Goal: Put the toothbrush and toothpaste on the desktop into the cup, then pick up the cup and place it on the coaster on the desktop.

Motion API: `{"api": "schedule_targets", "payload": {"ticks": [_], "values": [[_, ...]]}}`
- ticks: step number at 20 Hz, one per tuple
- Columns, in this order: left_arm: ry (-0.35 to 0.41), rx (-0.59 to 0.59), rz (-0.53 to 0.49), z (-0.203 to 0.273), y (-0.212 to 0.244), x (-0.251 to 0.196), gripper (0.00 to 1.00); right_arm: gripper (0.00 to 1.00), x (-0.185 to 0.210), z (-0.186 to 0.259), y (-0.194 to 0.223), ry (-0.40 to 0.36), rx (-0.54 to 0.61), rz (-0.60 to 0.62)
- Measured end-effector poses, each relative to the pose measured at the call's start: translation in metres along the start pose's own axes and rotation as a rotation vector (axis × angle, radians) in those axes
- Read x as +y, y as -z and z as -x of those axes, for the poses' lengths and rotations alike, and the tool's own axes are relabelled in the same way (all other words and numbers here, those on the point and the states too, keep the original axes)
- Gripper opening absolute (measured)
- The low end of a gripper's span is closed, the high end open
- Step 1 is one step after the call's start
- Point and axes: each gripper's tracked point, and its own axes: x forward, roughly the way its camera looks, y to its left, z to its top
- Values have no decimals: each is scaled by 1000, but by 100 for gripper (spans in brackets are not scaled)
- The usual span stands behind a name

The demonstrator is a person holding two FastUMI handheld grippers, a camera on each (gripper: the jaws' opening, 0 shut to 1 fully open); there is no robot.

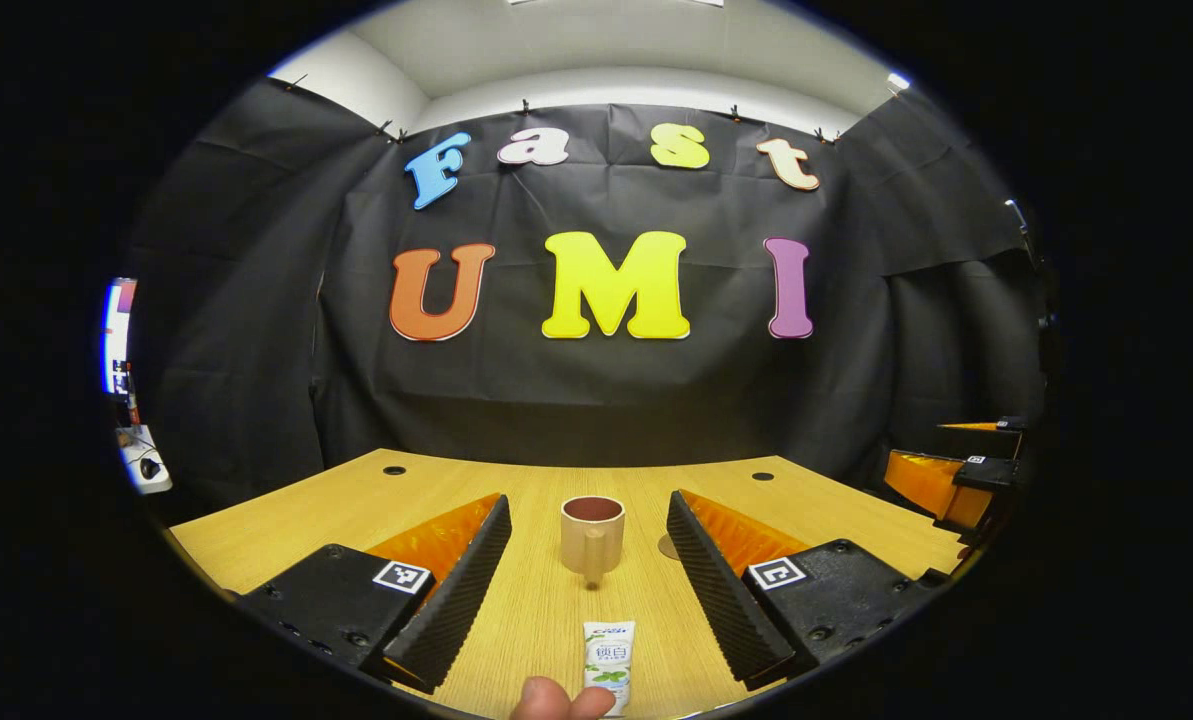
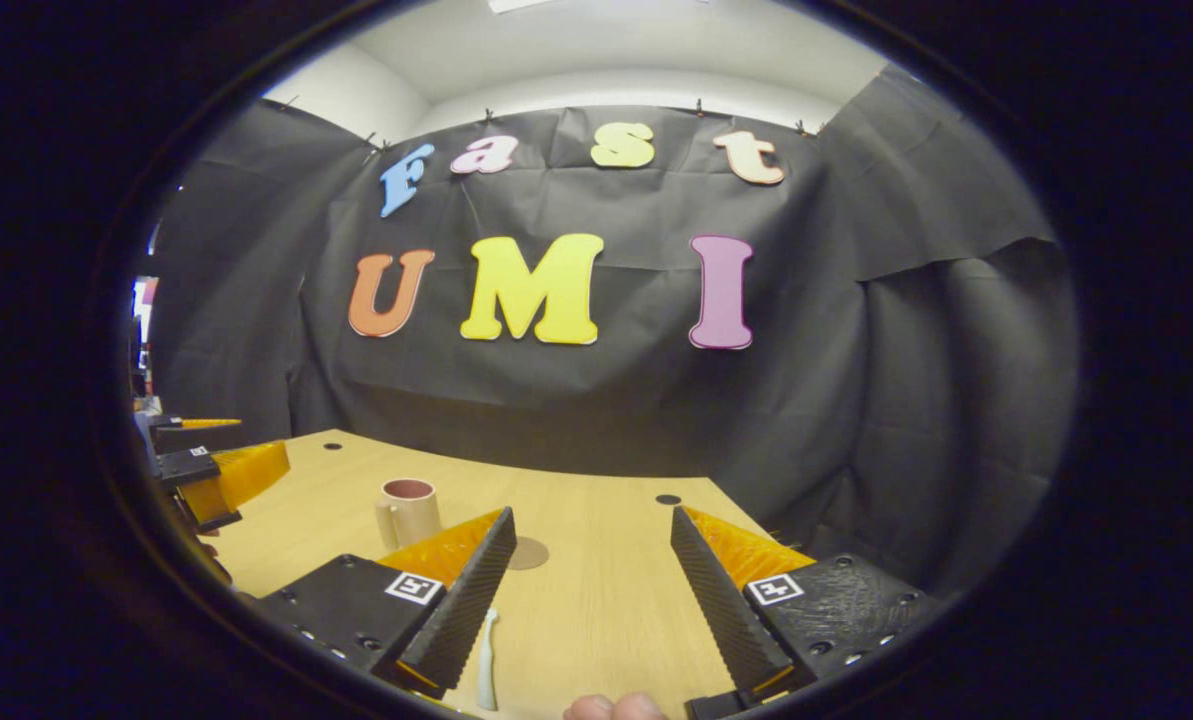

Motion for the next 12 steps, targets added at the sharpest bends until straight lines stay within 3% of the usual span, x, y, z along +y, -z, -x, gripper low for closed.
{"api": "schedule_targets", "payload": {"ticks": [6,12], "values": [[-13,30,-34,2,18,1,99,94,-2,4,0,-7,5,6],[4,40,2,3,21,-3,99,95,2,2,16,-21,39,-17]]}}
